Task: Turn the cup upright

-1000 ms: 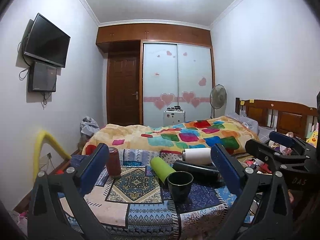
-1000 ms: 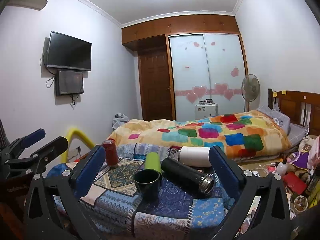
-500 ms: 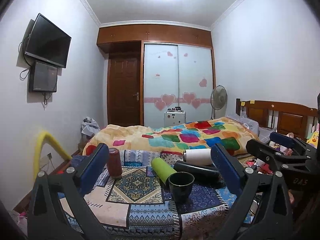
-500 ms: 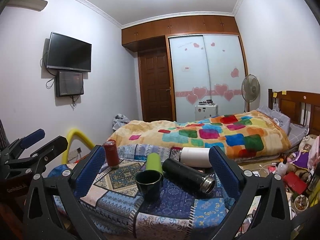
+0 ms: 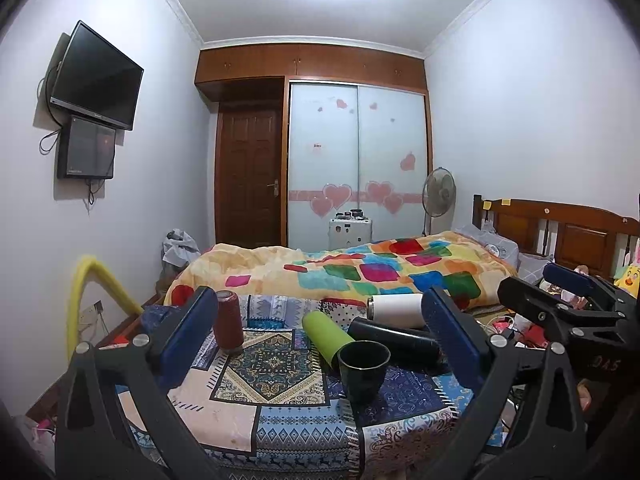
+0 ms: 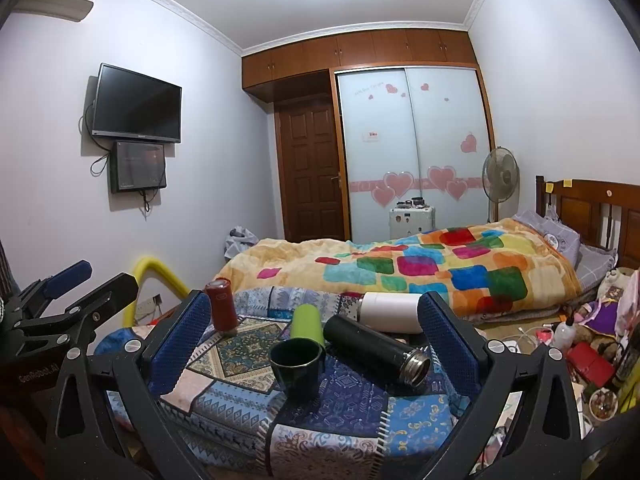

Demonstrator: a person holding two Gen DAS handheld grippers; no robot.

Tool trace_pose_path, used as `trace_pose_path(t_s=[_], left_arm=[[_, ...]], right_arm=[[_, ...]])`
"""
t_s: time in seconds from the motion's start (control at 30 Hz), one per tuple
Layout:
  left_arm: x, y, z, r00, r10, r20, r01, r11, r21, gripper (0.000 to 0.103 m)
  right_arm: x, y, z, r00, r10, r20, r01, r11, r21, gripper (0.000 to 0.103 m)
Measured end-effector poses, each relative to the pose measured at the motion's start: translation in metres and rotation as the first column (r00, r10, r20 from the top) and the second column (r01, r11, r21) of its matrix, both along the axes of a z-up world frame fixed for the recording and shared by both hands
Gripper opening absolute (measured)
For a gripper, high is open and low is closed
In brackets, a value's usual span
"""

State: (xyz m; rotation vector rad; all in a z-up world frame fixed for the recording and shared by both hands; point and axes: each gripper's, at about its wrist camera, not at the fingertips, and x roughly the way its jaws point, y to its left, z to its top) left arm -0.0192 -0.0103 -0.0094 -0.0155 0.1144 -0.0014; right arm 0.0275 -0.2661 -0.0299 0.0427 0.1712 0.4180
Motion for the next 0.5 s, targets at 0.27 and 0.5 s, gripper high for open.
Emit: trace_pose_path(t_s=[0.27, 0.5], left_arm=[[0.0012, -0.0011, -0.0008, 1.0, -0.007, -0.005, 0.007, 1.0, -0.004, 0.103], [0.0018, -0.0033, -0.0005, 1.0, -0.015, -0.006, 0.015, 1.0, -0.002, 0.103]], right_arm=[[0.0001, -0.0003, 0.0004, 1.0, 0.0, -0.001, 0.0, 1.0, 0.001, 0.103], [-0.0003, -0.0004, 0.0008, 1.0, 0.001, -0.001, -0.001, 1.0, 0.003, 0.103]])
